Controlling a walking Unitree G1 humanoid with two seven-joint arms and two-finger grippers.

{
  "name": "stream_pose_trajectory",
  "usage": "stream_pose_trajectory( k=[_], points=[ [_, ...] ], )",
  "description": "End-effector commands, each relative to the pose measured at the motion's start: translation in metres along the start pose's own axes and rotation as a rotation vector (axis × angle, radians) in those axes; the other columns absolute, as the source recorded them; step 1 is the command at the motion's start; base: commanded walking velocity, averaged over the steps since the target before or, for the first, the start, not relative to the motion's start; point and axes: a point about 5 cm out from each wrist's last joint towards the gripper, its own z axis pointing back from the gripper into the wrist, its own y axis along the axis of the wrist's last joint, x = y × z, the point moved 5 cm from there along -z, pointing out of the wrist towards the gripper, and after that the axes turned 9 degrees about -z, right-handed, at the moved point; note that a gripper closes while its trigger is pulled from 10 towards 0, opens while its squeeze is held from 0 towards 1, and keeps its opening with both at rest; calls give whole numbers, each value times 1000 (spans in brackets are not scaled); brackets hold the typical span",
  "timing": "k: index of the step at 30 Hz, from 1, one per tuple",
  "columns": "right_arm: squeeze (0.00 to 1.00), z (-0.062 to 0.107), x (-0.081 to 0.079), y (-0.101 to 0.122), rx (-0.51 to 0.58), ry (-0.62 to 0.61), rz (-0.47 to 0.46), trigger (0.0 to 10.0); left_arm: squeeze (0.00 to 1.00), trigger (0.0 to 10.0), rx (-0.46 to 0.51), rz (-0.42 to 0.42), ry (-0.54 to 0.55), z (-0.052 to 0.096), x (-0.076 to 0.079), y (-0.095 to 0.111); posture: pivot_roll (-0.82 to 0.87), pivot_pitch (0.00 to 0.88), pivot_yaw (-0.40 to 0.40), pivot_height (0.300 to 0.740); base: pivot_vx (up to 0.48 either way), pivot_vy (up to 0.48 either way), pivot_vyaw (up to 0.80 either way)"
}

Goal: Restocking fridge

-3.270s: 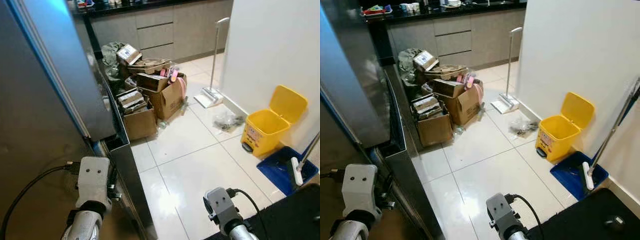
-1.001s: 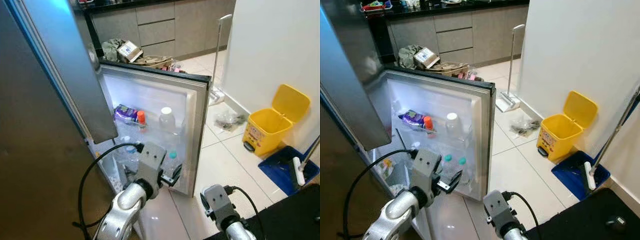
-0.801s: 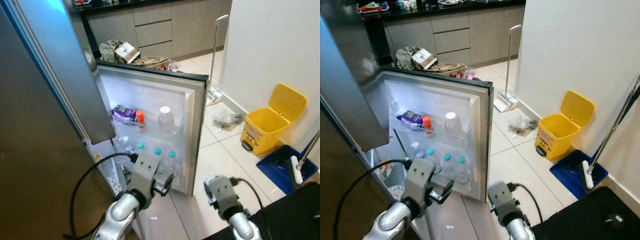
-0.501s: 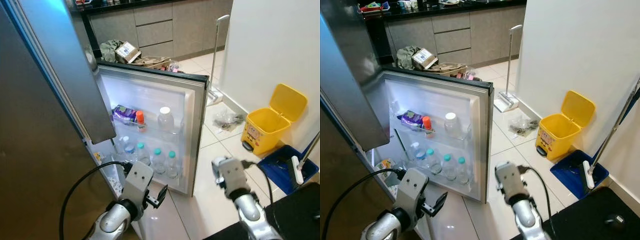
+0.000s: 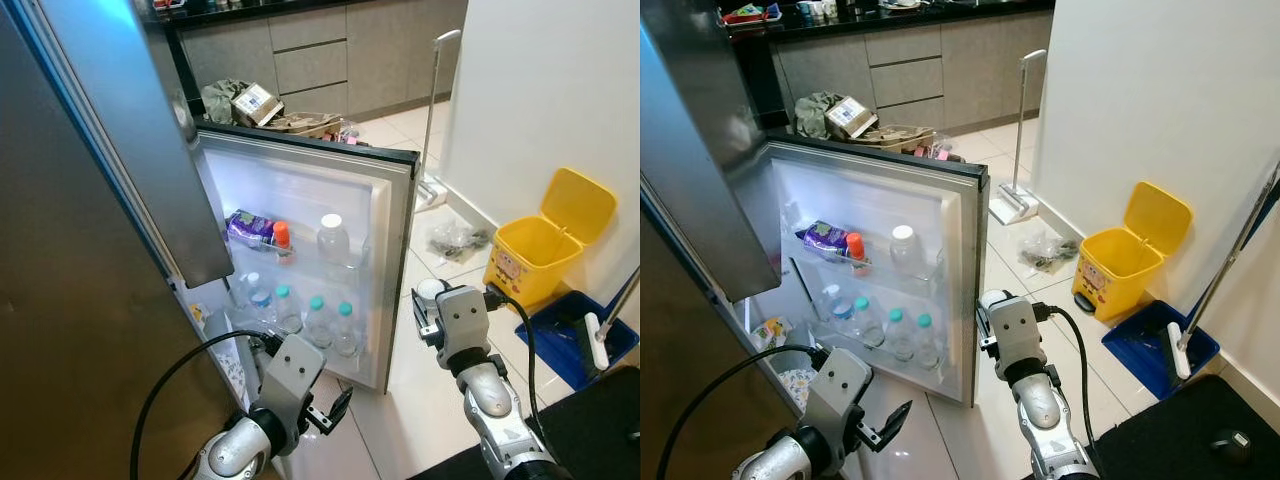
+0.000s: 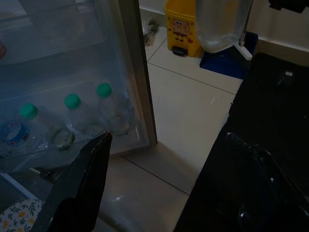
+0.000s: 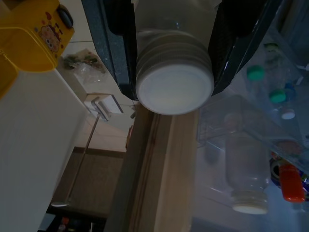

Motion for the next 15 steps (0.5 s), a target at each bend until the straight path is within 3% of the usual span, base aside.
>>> stream_pose_trajectory(
  k=[1,7,15],
  points=[
    [0,-1,-4,4,12,10,-10,10000,0,10000,12,0,2,-1,3,2,-80,42,25,740,0,0,0],
    [0,1,-3,0,-10,5,-21,10000,0,10000,-52,25,70,2,-5,-11,-75,46,25,740,0,0,0],
    [0,2,-5,-4,-33,5,-37,10000,0,10000,-66,12,134,1,-14,-14,-73,45,24,740,0,0,0]
  ],
)
